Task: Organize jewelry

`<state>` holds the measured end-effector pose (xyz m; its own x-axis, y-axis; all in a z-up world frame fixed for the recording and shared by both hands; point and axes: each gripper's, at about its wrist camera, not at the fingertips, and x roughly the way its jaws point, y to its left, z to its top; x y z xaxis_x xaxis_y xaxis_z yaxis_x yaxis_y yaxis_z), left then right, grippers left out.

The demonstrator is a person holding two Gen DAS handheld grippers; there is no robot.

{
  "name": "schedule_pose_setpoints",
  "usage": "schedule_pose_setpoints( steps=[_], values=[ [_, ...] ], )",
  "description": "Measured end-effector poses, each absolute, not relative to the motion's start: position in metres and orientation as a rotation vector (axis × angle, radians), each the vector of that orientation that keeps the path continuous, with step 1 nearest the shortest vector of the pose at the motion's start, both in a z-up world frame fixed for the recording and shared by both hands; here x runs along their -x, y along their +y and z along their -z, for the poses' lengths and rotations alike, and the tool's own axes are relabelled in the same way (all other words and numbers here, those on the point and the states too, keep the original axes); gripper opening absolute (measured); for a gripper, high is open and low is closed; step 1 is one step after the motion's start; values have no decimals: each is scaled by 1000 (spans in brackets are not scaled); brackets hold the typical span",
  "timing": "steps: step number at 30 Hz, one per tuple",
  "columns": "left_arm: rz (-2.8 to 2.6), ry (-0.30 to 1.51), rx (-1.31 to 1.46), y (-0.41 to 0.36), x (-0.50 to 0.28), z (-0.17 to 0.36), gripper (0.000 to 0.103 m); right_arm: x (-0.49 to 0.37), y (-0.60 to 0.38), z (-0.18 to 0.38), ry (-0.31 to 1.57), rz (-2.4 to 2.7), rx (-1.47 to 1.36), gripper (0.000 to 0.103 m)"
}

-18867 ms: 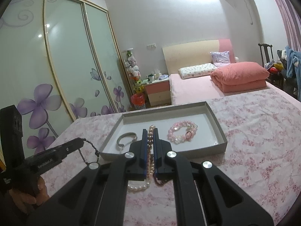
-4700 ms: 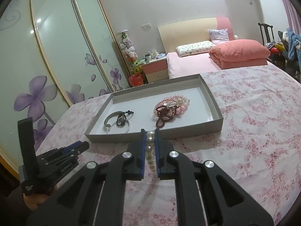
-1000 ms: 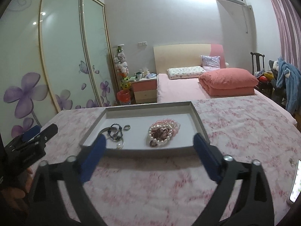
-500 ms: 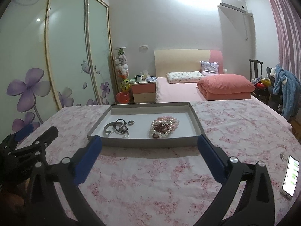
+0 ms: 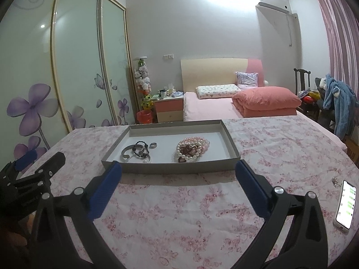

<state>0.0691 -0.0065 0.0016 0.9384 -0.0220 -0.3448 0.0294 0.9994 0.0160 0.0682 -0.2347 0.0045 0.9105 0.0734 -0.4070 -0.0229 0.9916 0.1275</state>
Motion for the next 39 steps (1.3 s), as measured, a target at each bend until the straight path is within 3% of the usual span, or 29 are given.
schedule_pose_setpoints(
  steps=[39],
  values=[
    [37,375,-14,-14,-72,0,101,-70,-236,-3,429,-49,-123,99]
  ],
)
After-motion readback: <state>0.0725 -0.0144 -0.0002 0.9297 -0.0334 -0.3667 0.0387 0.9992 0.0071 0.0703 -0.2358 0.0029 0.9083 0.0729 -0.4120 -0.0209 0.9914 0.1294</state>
